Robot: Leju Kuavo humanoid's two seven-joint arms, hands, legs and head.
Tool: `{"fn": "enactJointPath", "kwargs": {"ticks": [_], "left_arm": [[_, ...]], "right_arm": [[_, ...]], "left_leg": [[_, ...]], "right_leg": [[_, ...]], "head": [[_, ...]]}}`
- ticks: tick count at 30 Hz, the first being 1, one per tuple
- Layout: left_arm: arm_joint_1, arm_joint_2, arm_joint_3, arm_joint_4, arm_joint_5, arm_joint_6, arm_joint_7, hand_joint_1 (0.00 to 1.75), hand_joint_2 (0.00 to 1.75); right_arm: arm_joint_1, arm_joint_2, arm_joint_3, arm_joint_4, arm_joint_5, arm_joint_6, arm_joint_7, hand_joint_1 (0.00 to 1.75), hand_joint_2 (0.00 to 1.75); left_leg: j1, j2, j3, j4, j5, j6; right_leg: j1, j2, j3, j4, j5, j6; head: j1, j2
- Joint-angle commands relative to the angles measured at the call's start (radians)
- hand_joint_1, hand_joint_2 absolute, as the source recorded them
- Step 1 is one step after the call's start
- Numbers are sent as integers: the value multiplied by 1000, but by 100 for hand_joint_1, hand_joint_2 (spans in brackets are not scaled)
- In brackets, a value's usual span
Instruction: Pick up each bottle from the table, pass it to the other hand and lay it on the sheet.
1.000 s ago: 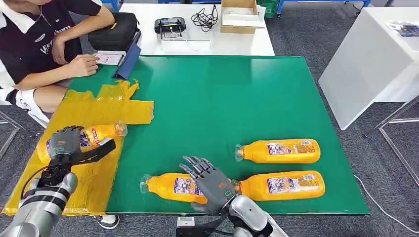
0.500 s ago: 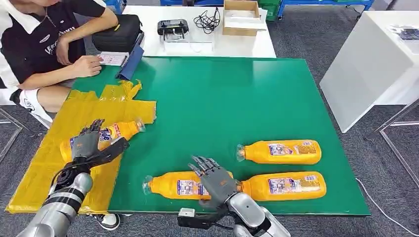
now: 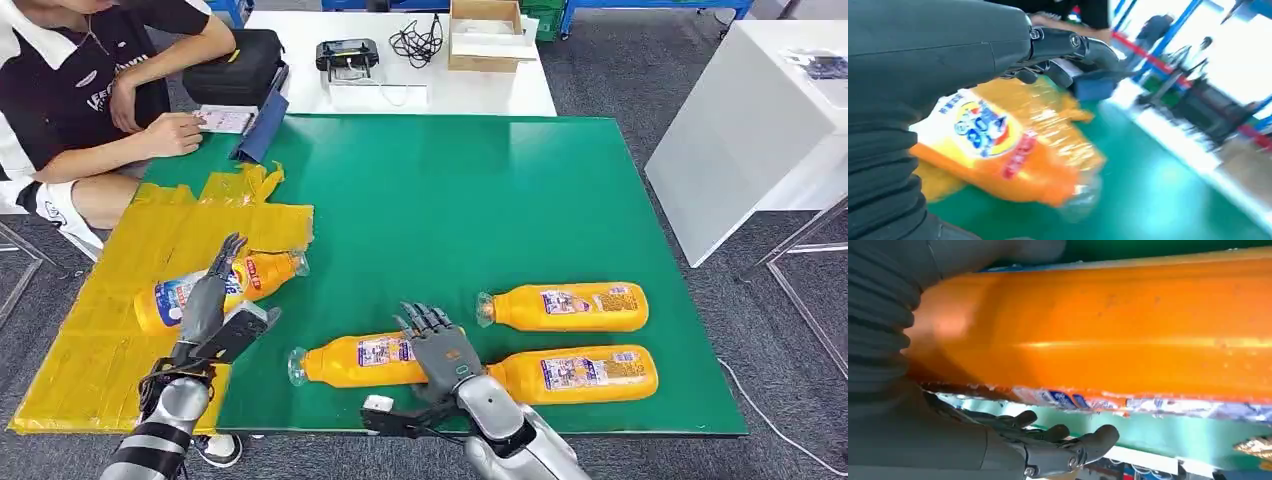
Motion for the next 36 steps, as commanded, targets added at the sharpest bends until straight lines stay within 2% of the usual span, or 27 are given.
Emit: {"fn": "enactJointPath", "kwargs": {"ticks": [1, 10, 12, 19, 20, 22, 24, 26, 28, 33, 34, 36], "left_arm": [[64, -82, -36, -277, 87, -24, -53, 0, 175], [66, -80, -34, -276, 87, -24, -53, 0, 175], [77, -96, -39, -321, 155, -46, -92, 0, 175], [121, -121, -87, -444, 267, -109, -108, 0, 175], [127, -121, -90, -456, 266, -104, -108, 0, 175], [136, -126, -80, -461, 364, -171, -75, 0, 175], [135, -132, -69, -446, 417, -214, -60, 0, 175], [127, -146, -65, -404, 453, -241, -43, 0, 175], [109, -157, -75, -362, 504, -268, -31, 0, 175], [85, -141, -124, -274, 617, -355, 8, 0, 175], [79, -140, -133, -252, 649, -382, 18, 0, 175], [66, -139, -149, -221, 682, -414, 31, 0, 175]], "right_arm": [[-41, 27, -63, 193, -6, -17, 20, 171, 175], [-40, 29, -62, 193, -6, -17, 19, 173, 175], [-36, 31, -88, 193, -2, -30, 23, 175, 175], [-25, 24, -174, 165, -23, -104, 1, 175, 175], [2, 16, -218, 106, -61, -156, -33, 175, 175], [74, 2, -301, -58, -66, -331, -78, 175, 175], [128, -4, -354, -172, -84, -407, -124, 175, 175], [187, 10, -424, -292, -132, -526, -213, 175, 175], [210, 20, -466, -340, -168, -546, -257, 175, 175], [243, 116, -645, -383, -247, -546, -485, 175, 175], [254, 153, -695, -404, -277, -546, -562, 175, 175], [266, 183, -728, -435, -310, -546, -633, 175, 175]], "left_leg": [[1, -1, 0, 0, 0, -1], [1, -2, 3, -1, 0, -2], [1, -2, 2, -1, 0, -1], [1, -3, 1, 0, 0, -1], [0, -3, 1, 0, 0, 0], [1, -5, 1, 0, 0, -1], [1, -4, 1, -1, -1, -1], [-1, -6, -3, 0, 0, -1], [0, -6, -5, 0, 0, 0], [-1, -6, -5, 0, 1, 0], [-1, -6, -5, 0, 1, 0], [0, -5, -5, 0, 1, 0]], "right_leg": [[1, 0, 1, -1, 0, 0], [1, -1, 4, -2, 0, 0], [1, -1, 3, -1, 1, 1], [1, -2, 2, -1, 1, 1], [0, -1, 2, -1, 0, 1], [1, -2, 3, -2, 0, 1], [1, -2, 2, -1, 0, 1], [0, -3, 0, 0, 0, 1], [0, -2, 8, -1, 1, 2], [0, -3, 8, -1, 2, 3], [-1, -3, 7, 0, 2, 3], [0, -2, 6, 0, 2, 3]], "head": [[0, 0], [0, 0], [0, 0], [0, 0], [0, 0], [0, 0], [0, 0], [0, 0], [-1, 0], [0, 0], [0, 0], [0, 0]]}}
